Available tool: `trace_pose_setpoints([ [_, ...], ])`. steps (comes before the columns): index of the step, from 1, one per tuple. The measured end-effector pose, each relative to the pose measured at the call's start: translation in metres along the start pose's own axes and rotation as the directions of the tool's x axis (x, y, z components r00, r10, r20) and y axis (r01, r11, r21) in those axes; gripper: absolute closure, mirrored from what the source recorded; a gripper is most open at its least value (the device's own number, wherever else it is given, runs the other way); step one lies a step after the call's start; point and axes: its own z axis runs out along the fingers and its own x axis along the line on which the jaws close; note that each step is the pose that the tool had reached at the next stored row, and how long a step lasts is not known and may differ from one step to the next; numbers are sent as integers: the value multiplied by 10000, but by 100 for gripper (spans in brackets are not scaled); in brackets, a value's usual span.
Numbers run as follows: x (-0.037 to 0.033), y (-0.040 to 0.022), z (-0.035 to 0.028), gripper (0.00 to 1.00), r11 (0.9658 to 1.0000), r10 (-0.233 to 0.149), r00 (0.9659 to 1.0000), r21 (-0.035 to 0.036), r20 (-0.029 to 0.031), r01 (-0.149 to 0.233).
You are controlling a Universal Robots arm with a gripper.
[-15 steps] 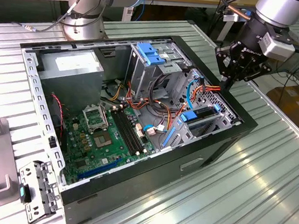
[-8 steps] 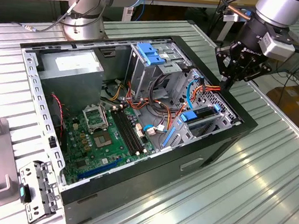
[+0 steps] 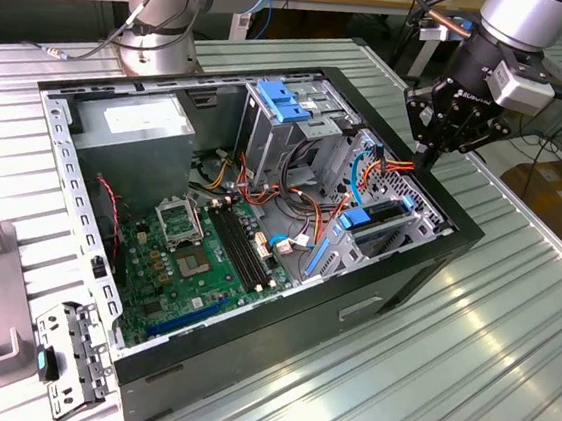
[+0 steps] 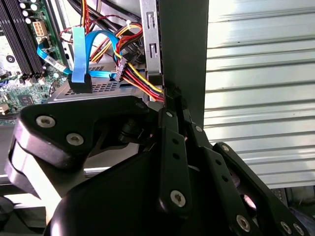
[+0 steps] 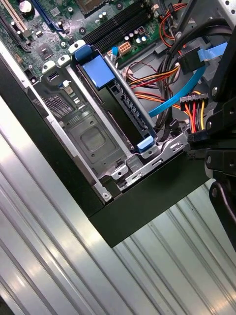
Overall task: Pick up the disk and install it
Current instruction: 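Insert the first disk wire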
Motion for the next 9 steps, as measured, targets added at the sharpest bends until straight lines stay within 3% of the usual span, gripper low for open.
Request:
trace_pose_setpoints([
  [2, 0, 0, 0, 83, 10000, 26, 10000, -1, 0, -26],
  [6, 0, 0, 0, 83, 9983, 587, 9983, -23, 2, -587],
  [9, -40, 31, -2, 83, 9980, 635, 9980, -26, 1, -635],
])
